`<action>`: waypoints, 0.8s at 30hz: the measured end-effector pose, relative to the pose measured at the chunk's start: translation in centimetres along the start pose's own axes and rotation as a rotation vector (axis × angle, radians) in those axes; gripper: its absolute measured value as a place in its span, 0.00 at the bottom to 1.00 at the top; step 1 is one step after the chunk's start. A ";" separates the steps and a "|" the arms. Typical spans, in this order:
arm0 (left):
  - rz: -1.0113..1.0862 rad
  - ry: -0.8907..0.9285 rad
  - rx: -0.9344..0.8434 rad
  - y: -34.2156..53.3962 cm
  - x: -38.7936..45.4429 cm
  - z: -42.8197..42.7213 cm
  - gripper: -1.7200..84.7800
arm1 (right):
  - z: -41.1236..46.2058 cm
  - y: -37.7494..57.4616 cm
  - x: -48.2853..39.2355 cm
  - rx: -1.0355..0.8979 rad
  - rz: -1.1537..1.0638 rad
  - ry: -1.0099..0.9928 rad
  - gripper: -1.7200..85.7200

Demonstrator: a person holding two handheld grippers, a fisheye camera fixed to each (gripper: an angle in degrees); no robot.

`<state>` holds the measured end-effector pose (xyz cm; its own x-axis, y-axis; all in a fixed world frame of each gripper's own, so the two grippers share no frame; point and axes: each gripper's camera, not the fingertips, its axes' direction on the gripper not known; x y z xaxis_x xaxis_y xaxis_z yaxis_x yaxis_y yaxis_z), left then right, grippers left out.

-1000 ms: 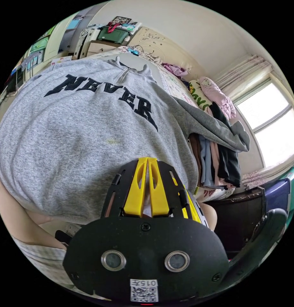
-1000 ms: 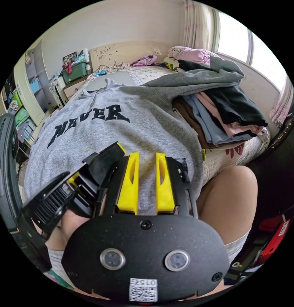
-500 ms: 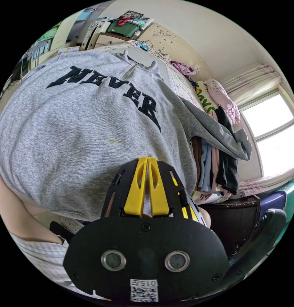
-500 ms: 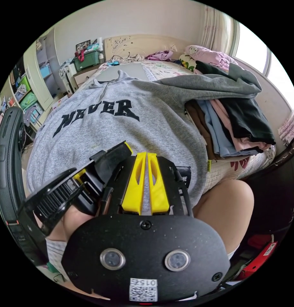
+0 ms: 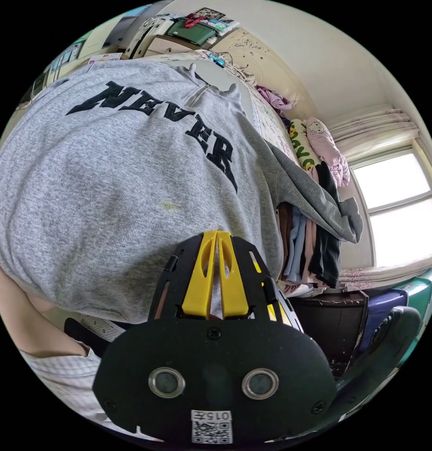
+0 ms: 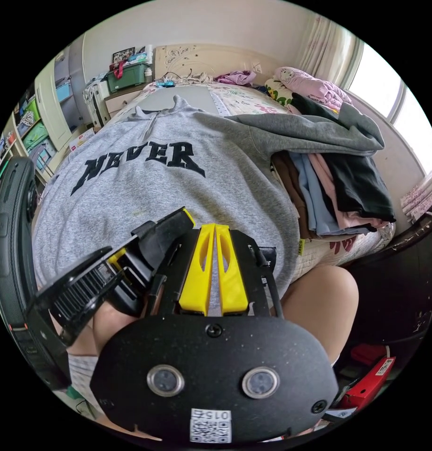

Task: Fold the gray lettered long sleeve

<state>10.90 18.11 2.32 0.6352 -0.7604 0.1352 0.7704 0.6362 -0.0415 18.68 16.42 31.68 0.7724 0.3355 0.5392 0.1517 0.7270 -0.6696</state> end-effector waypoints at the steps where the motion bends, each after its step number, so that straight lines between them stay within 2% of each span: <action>1: 0.003 0.001 0.002 -0.1 0.0 0.0 0.01 | 0.1 0.0 0.0 0.001 0.001 -0.001 0.01; 24: 0.021 -0.007 -0.003 -1.7 0.6 0.2 0.01 | 1.7 -4.0 1.5 0.000 0.022 -0.010 0.01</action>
<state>9.99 16.57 2.71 0.6506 -0.7461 0.1414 0.7573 0.6514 -0.0470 18.15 15.06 36.02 0.7697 0.3574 0.5290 0.1342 0.7195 -0.6814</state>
